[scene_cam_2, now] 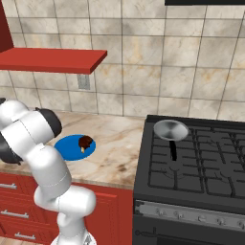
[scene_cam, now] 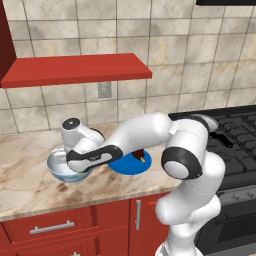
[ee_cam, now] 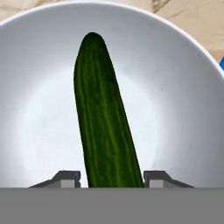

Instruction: Place the steak on the plate and place the cucumber on the same plate.

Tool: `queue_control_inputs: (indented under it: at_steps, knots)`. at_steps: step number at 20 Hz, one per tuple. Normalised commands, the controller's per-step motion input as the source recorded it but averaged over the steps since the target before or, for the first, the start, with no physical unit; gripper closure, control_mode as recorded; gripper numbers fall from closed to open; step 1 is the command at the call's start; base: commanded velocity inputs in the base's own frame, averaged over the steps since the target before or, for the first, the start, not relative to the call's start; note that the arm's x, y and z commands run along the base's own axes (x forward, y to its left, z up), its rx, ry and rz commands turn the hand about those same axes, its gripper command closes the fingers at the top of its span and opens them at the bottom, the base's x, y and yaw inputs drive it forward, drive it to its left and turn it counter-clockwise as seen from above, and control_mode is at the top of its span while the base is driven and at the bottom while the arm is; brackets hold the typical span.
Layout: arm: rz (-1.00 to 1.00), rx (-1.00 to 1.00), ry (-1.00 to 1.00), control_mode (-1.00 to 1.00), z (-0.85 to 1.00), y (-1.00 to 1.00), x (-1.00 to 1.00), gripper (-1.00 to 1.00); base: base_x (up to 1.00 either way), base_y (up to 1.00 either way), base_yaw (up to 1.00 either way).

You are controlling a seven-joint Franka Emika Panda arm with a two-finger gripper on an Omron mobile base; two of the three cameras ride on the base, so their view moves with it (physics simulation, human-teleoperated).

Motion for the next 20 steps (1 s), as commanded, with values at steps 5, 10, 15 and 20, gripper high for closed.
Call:
queue_control_inputs:
  at_steps: [5,10,15,20]
  knots:
    - [0.0,0.0,0.0,-1.0,0.06,0.0,0.0,1.0,0.0,0.0,0.0]
    - [0.0,0.01,0.0,-1.0,0.85,0.0,-0.04,1.0,0.0,0.0,0.0]
    - [-0.07,0.0,0.0,-1.0,0.57,-0.64,-0.45,1.0,0.0,0.0,0.0]
    - [0.01,0.0,0.0,-1.0,0.78,-0.86,-0.53,1.0,0.0,0.0,0.0]
